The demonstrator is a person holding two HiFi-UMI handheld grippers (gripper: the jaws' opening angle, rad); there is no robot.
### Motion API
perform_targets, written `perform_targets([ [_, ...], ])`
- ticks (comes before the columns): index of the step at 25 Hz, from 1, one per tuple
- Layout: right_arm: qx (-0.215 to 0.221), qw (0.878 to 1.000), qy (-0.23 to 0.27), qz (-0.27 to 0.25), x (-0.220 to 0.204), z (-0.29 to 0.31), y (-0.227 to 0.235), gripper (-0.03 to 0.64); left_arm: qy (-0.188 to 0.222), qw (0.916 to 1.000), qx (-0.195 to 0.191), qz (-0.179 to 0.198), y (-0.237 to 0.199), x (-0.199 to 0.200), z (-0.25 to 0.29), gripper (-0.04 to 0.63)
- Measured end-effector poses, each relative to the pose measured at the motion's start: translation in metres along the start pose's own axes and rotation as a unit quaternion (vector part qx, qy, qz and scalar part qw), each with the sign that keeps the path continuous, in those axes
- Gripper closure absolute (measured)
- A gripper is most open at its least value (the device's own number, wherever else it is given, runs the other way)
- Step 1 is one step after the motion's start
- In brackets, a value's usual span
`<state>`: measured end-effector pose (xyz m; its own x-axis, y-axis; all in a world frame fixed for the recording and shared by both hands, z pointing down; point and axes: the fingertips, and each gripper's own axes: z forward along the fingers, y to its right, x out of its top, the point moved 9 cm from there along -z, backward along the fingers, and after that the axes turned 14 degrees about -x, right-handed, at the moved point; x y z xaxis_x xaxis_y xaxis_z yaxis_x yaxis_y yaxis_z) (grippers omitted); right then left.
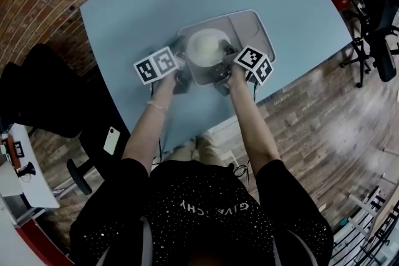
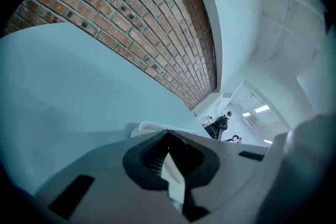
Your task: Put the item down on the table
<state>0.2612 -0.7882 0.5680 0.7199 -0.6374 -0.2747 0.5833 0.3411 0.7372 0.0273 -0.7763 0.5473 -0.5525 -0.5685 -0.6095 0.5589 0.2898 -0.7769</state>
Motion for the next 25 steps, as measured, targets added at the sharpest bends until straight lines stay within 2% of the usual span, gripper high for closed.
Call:
perform_targets([
  [4,-0.015,1.0,-0.012,0.016,0.001,0.005,0.005,0.589,-0.018,0.9997,-0.003,0.013,0.005,-0.006,0.003,0.584],
  [7,-0.044,0.999,-0.029,-0.008,0.004,0.007,-0.001,0.555,-0.026,0.9995,-0.007,0.018,0.011,-0.009,0.004,0.584],
  [10,-0.041,0.996,-0.032,-0.068,0.006,0.005,-0.018,0.369,-0.034,0.999,-0.005,0.028,0.017,-0.008,0.005,0.584],
  [12,-0.051,0.991,-0.027,-0.119,0.003,0.002,-0.029,0.276,-0.034,0.9989,0.001,0.031,0.019,-0.006,0.002,0.584],
  [13,-0.063,0.988,-0.018,-0.139,0.002,-0.002,-0.031,0.253,-0.033,0.999,0.005,0.03,0.019,-0.005,0.001,0.584],
  [15,-0.103,0.979,0.024,-0.177,0.003,-0.013,-0.033,0.252,-0.03,0.9991,0.011,0.028,0.02,-0.003,-0.002,0.584],
  [18,-0.158,0.948,0.082,-0.264,0.004,-0.03,-0.038,0.252,-0.032,0.999,0.015,0.027,0.02,-0.002,-0.003,0.584],
  [20,-0.155,0.934,0.096,-0.307,0.001,-0.034,-0.043,0.255,-0.035,0.999,0.013,0.027,0.022,-0.002,-0.002,0.584],
  [21,-0.143,0.935,0.096,-0.311,-0.001,-0.035,-0.045,0.269,-0.035,0.999,0.011,0.026,0.024,-0.002,-0.001,0.584],
  [23,-0.111,0.947,0.091,-0.288,-0.004,-0.037,-0.047,0.606,-0.035,0.9991,0.007,0.025,0.027,-0.002,-0.001,0.584],
  [25,-0.067,0.964,0.074,-0.246,-0.007,-0.039,-0.047,0.606,-0.034,0.9992,0.003,0.022,0.03,-0.004,-0.001,0.584],
])
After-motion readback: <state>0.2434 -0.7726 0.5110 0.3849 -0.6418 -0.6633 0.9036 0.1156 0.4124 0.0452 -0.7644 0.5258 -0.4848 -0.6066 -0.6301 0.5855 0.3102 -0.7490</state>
